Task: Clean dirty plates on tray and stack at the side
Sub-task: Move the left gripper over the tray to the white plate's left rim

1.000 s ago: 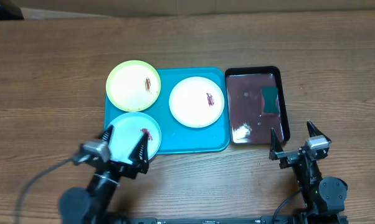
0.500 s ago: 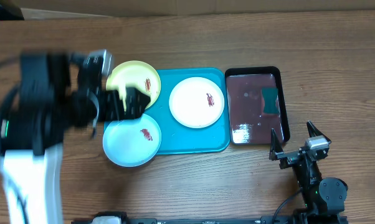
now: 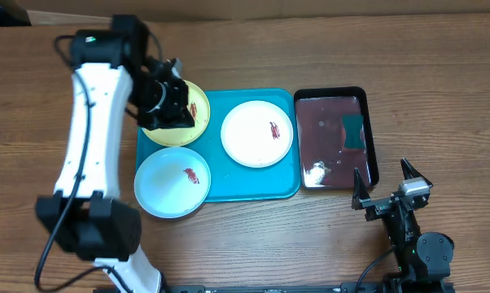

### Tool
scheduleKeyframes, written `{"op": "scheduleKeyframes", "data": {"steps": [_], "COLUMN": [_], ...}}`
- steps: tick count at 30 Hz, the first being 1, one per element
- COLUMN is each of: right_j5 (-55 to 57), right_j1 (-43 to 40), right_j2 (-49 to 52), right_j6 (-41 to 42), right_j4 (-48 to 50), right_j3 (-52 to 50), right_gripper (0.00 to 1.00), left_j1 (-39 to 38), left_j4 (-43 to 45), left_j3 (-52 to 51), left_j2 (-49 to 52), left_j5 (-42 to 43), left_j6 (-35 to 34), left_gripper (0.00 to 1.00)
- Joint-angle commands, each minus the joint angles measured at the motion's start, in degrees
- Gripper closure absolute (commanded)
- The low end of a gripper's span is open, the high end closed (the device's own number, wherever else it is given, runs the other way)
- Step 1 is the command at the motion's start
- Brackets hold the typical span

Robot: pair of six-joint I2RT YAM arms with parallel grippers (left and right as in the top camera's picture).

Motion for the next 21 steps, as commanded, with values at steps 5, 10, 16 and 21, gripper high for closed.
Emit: {"op": "scheduleKeyframes", "data": {"steps": [5,10,16,21], "right_j5": [-0.11,-0.11,-0.11,-0.11], "right_j1": [-0.15,-0.15,-0.15,-0.15], "right_j2": [-0.42,-0.42,-0.42,-0.42], "right_j6": [-0.24,-0.24,-0.24,-0.24], "right_j4": [0.28,0.28,0.28,0.31], "right_j3": [-0.61,-0.61,-0.61,-0.61], "right_gripper": [0.00,0.00,0.00,0.00], "left_j1": [-6.23,-6.32,-6.84,-6.97], "left_j4": [3.78,6.58,8.98,11.23], "left_j3": [-2.91,-2.99,-3.02,-3.02], "left_j2": [7.28,10.03,12.31,13.44], "left_j5": [-6.49,-6.49,-7.69,-8.44], "left_j6": [-0.96,-1.38,-1.33,-1.33], "left_gripper": [0.80,0.77,0.62,0.63]}}
